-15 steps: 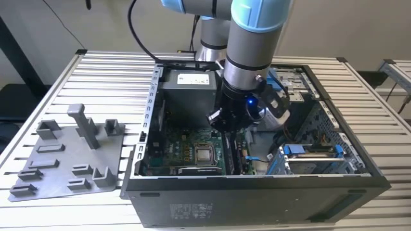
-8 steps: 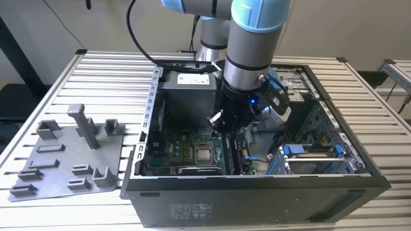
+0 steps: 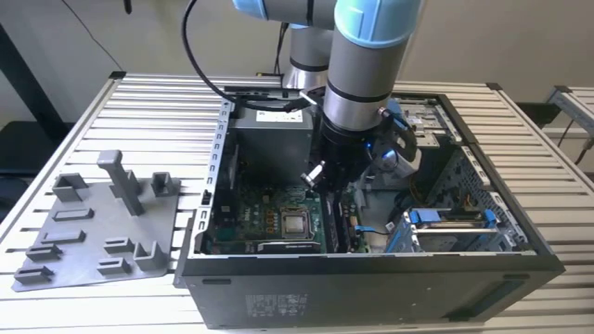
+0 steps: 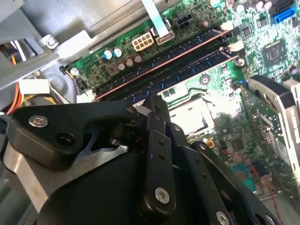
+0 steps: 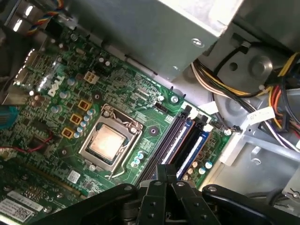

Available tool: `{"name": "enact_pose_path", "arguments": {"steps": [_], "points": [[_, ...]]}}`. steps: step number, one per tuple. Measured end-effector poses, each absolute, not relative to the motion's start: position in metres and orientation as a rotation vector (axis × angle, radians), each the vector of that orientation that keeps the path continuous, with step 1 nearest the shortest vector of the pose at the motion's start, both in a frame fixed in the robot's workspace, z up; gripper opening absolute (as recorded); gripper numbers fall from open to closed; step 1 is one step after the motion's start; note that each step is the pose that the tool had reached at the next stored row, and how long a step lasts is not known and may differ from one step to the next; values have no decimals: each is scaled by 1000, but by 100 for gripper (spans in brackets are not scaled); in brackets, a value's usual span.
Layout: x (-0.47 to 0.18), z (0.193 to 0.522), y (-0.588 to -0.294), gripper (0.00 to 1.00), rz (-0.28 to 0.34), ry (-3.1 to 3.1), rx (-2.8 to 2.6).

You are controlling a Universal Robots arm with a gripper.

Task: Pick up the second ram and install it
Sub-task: 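Press down the second ram until it locks into place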

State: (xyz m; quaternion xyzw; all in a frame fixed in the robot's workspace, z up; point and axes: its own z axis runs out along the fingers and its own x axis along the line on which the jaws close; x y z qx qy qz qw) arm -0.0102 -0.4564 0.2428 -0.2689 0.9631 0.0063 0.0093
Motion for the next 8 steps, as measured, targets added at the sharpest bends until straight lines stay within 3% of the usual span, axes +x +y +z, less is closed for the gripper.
{"name": "enact_pose_path", "arguments": {"steps": [8], "points": [[-10, 243, -456, 11, 20, 2950, -1024]]}}
